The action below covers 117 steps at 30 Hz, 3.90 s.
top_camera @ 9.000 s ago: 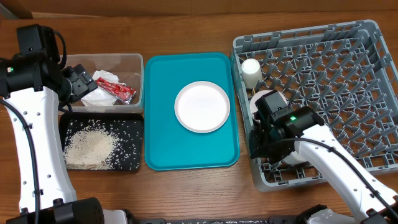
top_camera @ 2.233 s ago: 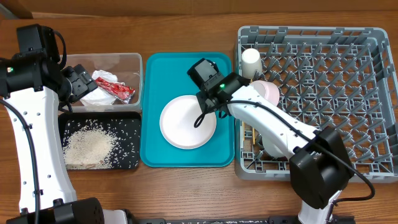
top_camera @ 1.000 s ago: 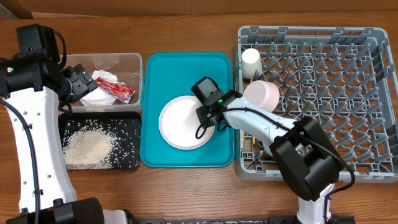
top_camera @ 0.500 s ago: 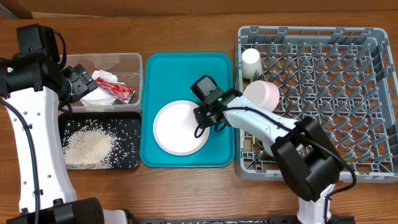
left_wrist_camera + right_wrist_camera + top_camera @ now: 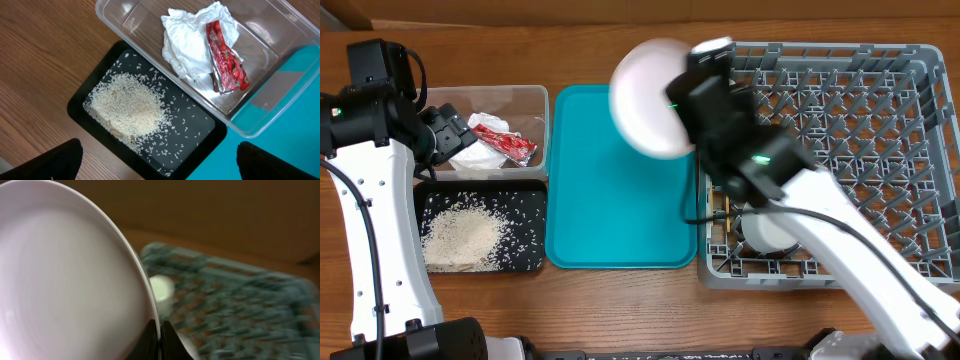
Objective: Sort waste into correct bins and load items into the dishwasher
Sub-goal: 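Lift the white plate and carry it over the rack's back area, then lower the plate upright into the rack slots beside the pink bowl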
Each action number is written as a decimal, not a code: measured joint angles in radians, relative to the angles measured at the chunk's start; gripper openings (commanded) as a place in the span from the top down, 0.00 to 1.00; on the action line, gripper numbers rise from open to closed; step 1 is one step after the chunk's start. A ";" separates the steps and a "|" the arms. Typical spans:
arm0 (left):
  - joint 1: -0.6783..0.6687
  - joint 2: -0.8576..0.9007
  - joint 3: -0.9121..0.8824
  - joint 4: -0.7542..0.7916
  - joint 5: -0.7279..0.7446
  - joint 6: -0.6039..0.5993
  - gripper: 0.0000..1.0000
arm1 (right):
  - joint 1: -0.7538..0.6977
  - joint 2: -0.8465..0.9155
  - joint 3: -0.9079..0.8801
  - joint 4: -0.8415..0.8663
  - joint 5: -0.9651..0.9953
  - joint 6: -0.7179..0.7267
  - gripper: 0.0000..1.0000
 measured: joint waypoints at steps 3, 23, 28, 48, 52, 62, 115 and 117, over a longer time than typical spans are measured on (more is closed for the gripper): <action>0.000 0.000 0.000 0.000 0.000 0.000 0.00 | -0.101 -0.032 0.004 0.003 0.226 -0.076 0.96; 0.000 0.000 0.000 0.000 0.000 0.000 0.00 | -0.402 0.087 -0.051 -0.141 0.277 -0.089 0.96; 0.000 0.000 0.000 0.000 0.000 0.000 0.00 | -0.399 0.147 -0.052 -0.143 0.272 -0.085 0.96; 0.000 0.000 0.000 0.000 0.000 0.000 0.00 | -0.358 0.172 -0.053 -0.154 0.248 -0.064 0.96; 0.000 0.000 0.000 0.000 0.000 0.000 0.00 | -0.358 0.172 -0.053 -0.168 0.251 -0.051 0.96; 0.000 0.000 0.000 0.000 0.000 0.000 0.00 | -0.358 0.172 -0.053 -0.186 0.259 -0.008 0.91; 0.000 0.000 0.000 0.000 0.000 0.000 0.00 | -0.311 -0.042 0.051 -0.198 -0.687 0.012 0.00; 0.000 0.000 0.000 0.000 0.000 0.000 0.00 | -0.311 -0.042 0.051 -0.197 -0.688 0.012 0.00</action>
